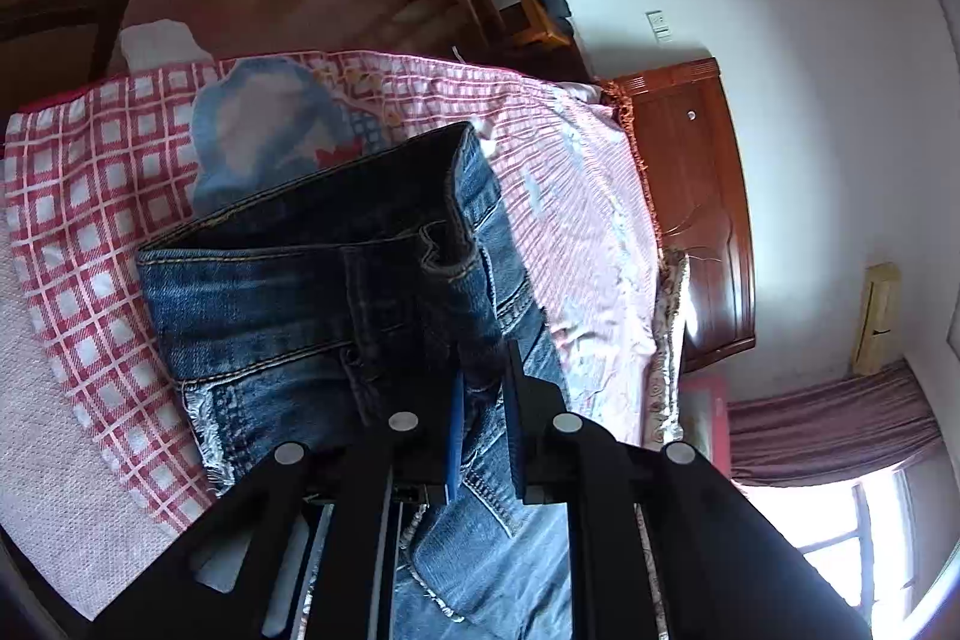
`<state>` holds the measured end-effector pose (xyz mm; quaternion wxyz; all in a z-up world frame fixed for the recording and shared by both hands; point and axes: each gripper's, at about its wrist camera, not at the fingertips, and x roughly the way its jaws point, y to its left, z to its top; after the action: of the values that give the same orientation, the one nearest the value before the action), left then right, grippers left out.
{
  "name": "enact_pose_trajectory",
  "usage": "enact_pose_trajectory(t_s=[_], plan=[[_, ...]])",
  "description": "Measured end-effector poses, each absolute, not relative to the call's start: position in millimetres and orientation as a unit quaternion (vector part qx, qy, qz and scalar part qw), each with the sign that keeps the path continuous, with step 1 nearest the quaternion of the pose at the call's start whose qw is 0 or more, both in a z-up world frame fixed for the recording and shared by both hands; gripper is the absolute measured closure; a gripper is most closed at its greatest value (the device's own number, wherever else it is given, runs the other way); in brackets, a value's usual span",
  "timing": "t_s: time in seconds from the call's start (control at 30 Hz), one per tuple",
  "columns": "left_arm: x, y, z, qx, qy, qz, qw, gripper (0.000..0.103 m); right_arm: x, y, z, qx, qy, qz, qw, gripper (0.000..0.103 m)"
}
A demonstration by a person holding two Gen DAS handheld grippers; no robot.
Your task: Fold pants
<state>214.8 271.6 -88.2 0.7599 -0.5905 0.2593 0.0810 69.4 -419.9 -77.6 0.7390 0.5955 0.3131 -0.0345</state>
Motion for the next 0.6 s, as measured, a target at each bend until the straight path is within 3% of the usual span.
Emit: enact_pose_trajectory(t_s=[0.13, 0.17, 0.2, 0.27, 0.33, 0.4, 0.47, 0.6], plan=[[224.8, 275.8, -97.8, -0.593, 0.273, 0.078, 0.754, 0.091, 84.4, -419.4, -94.3, 0.620, 0.317, -0.052, 0.716, 0.055], [225.0, 273.3, -100.6, -0.591, 0.279, 0.081, 0.753, 0.081, 86.8, -419.5, -99.1, 0.629, 0.315, -0.057, 0.708, 0.055], [231.3, 273.3, -103.4, -0.586, 0.292, 0.083, 0.751, 0.064, 89.4, -420.0, -102.5, 0.631, 0.320, -0.068, 0.704, 0.056], [235.9, 271.5, -107.6, -0.579, 0.300, 0.091, 0.752, 0.062, 93.6, -421.5, -108.0, 0.646, 0.308, -0.070, 0.696, 0.066], [240.5, 271.1, -109.6, -0.575, 0.295, 0.090, 0.758, 0.065, 98.2, -421.0, -109.6, 0.645, 0.307, -0.075, 0.696, 0.080], [243.5, 271.1, -112.8, -0.576, 0.297, 0.087, 0.757, 0.086, 103.5, -420.0, -117.7, 0.658, 0.314, -0.077, 0.680, 0.097], [247.2, 272.3, -112.1, -0.570, 0.304, 0.093, 0.758, 0.098, 103.0, -419.2, -121.4, 0.662, 0.310, -0.081, 0.677, 0.101], [255.0, 280.8, -91.1, -0.558, 0.297, 0.077, 0.771, 0.099, 113.0, -417.9, -96.4, 0.652, 0.295, -0.051, 0.696, 0.102]])
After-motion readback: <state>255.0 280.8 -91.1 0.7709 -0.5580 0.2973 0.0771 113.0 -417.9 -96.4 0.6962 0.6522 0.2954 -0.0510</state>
